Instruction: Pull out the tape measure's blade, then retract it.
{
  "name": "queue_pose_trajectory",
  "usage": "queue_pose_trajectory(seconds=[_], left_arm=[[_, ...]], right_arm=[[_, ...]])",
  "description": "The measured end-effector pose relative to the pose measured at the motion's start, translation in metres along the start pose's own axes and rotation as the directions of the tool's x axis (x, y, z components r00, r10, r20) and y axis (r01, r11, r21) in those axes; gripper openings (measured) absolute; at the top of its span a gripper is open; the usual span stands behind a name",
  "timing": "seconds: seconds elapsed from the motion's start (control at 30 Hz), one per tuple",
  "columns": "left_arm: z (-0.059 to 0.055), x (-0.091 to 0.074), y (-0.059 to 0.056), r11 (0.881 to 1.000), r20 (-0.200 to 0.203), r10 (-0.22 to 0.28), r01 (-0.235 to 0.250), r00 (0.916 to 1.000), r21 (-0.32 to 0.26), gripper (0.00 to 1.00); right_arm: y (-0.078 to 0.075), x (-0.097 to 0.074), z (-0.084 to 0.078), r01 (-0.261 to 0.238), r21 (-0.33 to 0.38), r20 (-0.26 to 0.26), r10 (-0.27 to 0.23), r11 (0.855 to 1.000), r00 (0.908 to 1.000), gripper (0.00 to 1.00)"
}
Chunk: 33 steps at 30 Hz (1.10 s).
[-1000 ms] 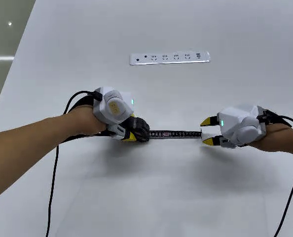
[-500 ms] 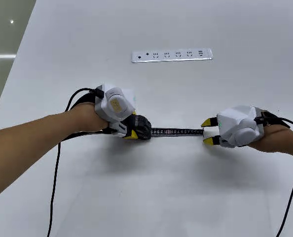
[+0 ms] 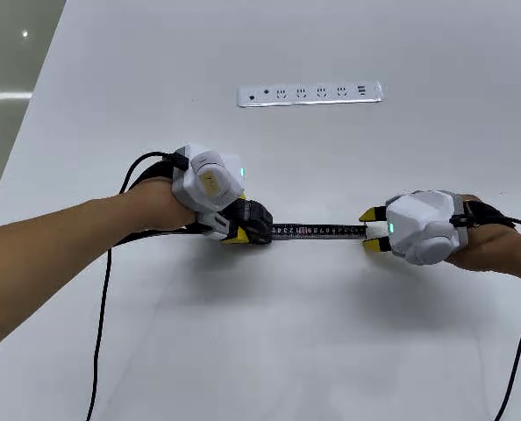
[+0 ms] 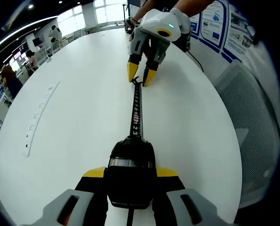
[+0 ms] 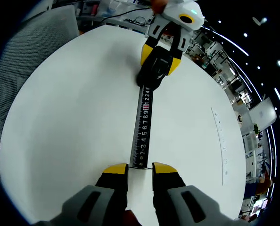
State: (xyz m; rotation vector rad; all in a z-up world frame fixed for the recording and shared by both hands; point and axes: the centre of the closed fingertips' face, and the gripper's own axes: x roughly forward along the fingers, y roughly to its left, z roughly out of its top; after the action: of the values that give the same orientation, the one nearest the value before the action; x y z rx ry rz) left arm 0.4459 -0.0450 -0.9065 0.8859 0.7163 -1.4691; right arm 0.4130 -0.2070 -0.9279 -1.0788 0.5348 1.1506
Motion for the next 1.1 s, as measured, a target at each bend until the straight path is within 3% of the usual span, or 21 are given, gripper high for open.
queue_pose_trajectory(seconds=[0.2,0.43,0.53,0.63,0.7,0.83,1.1], left_arm=[[0.0006,-0.0002,-0.0001,1.000,0.003,-0.002,0.002,1.0000,-0.005,0.34],[0.0003,0.0001,0.0003,1.000,0.004,-0.003,0.003,1.0000,-0.008,0.34],[0.0003,0.0001,0.0008,1.000,0.007,-0.001,0.001,1.0000,-0.012,0.34],[0.0002,0.0002,0.0011,1.000,0.008,0.004,-0.004,1.0000,-0.016,0.34],[0.0001,0.0003,0.0012,1.000,0.009,0.006,-0.006,0.9999,-0.019,0.34],[0.0000,0.0006,0.0012,1.000,0.008,0.004,-0.004,1.0000,-0.017,0.34],[0.0005,0.0003,0.0009,1.000,0.010,0.002,-0.002,1.0000,-0.019,0.34]], right_arm=[[-0.0030,0.0007,-0.0008,-0.050,0.081,0.026,0.048,0.995,0.9985,0.18],[-0.0045,0.0023,-0.0011,-0.128,0.096,0.034,0.125,0.987,0.9916,0.18],[-0.0048,0.0025,-0.0019,-0.184,0.180,0.056,0.177,0.966,0.9826,0.17],[-0.0086,0.0029,-0.0029,-0.200,0.185,0.055,0.193,0.962,0.9797,0.16],[-0.0079,0.0014,-0.0021,-0.229,0.216,0.062,0.221,0.949,0.9733,0.14],[-0.0072,0.0019,-0.0002,-0.262,0.235,0.067,0.253,0.936,0.9652,0.14],[-0.0052,0.0013,0.0009,-0.268,0.206,0.067,0.259,0.941,0.9634,0.15]])
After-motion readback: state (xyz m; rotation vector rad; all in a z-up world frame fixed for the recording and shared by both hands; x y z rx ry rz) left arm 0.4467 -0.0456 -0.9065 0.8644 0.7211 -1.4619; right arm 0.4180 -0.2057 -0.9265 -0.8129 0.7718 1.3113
